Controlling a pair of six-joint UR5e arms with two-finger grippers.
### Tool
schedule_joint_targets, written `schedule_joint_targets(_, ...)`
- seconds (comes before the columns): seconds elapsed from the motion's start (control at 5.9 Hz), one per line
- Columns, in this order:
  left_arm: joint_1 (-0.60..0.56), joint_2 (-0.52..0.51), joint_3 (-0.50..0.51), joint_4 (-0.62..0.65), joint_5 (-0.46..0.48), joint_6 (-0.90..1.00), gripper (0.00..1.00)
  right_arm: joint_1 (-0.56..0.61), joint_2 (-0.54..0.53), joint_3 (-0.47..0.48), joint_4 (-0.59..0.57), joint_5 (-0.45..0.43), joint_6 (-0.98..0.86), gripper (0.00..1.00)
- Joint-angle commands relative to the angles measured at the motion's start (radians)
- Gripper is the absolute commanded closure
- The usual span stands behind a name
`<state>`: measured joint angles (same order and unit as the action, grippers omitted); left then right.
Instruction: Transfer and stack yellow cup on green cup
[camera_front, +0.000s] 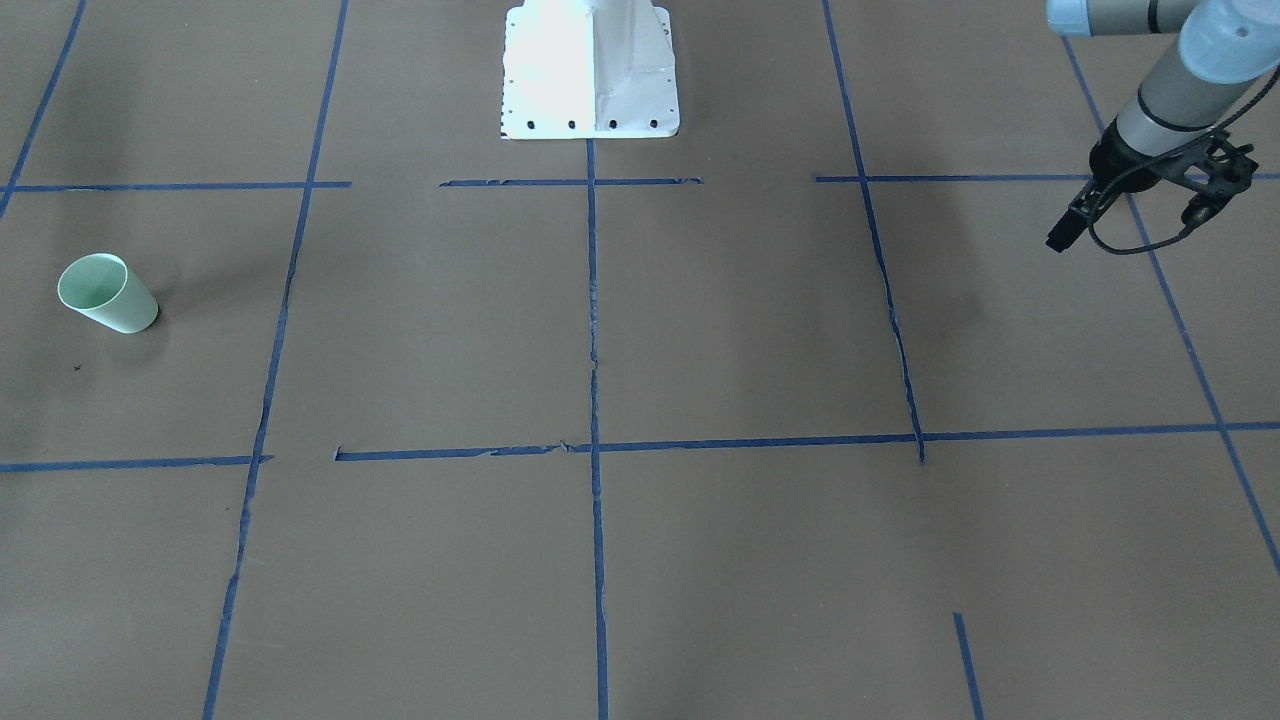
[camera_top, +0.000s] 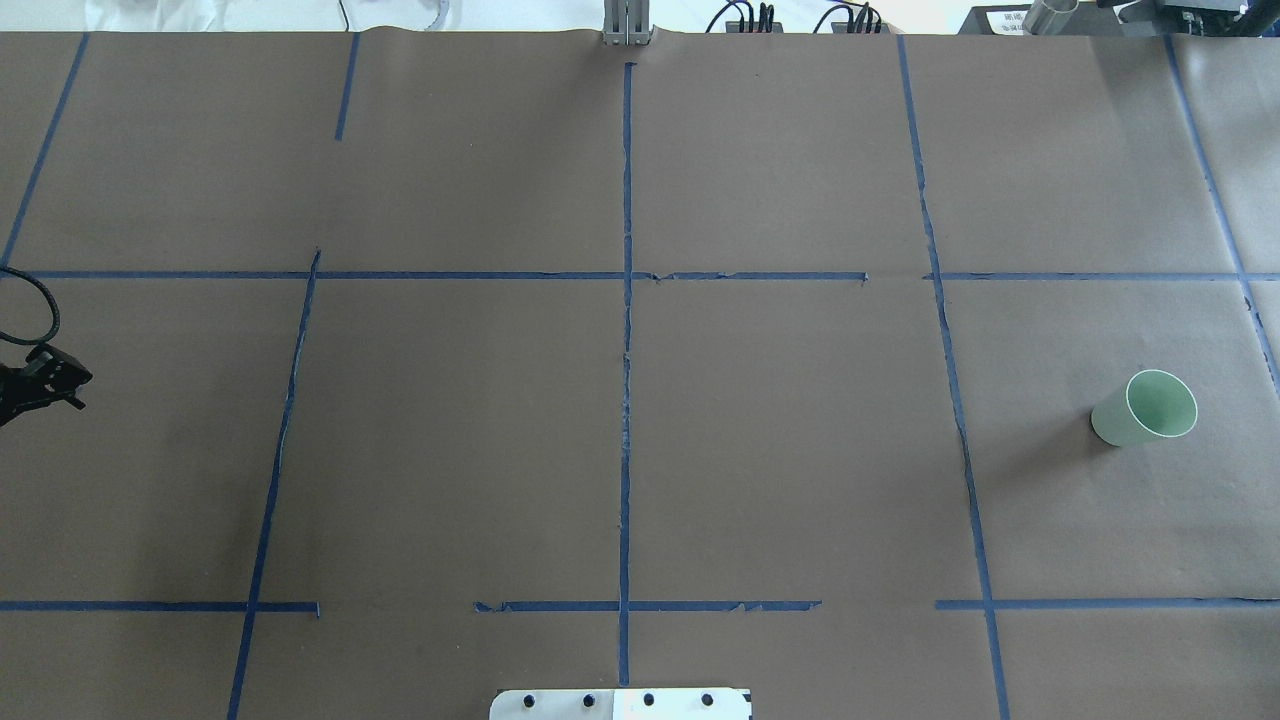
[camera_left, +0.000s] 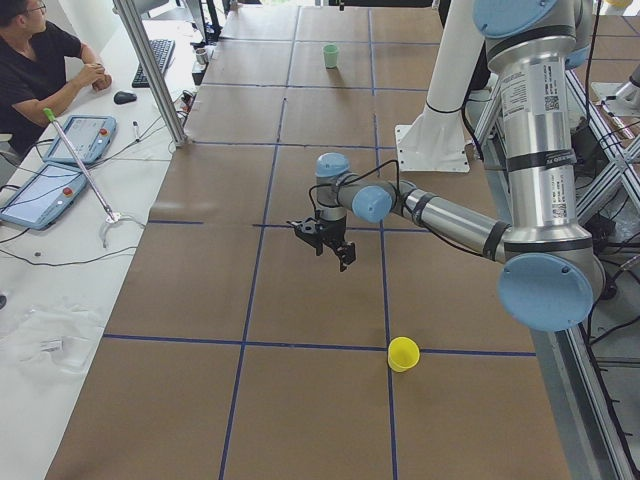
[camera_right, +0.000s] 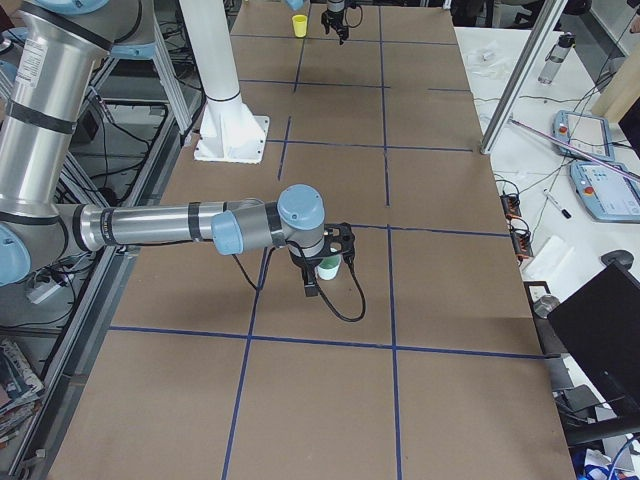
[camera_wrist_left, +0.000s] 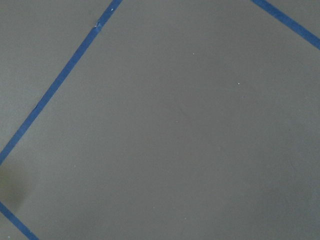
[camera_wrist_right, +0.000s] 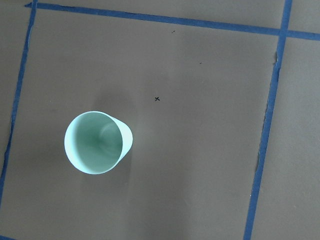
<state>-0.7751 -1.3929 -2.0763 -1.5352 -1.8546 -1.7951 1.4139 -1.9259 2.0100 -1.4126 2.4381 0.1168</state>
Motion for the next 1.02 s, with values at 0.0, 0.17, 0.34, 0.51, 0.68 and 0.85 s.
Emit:
schedule_joint_targets(0.0,0.078,-0.021,-0.068,0.322,0.147,-0.236,0.0,0.0,0.005,0.0,0.009,-0.001,0.0,0.0)
schedule_joint_targets(0.17,0.08,-0.02,-0.056,0.387,0.156,-0.404,0.0,0.0,0.001,0.007,0.009,0.007,-0.002,0.0)
schedule_joint_targets(0.34,0.104,-0.041,-0.003,0.496,0.158,-0.494,0.0,0.0,0.001,0.01,0.009,0.006,-0.002,0.0)
schedule_joint_targets(0.51,0.152,-0.06,0.013,0.615,0.163,-0.573,0.0,0.0,-0.002,0.01,0.009,0.009,-0.002,0.0)
schedule_joint_targets(0.68,0.161,-0.072,0.056,0.65,0.161,-0.639,0.0,0.0,-0.002,0.009,0.007,0.01,-0.002,0.0)
schedule_joint_targets(0.85,0.19,-0.075,0.129,0.682,0.152,-0.679,0.0,0.0,-0.002,0.009,0.006,0.01,-0.002,0.0)
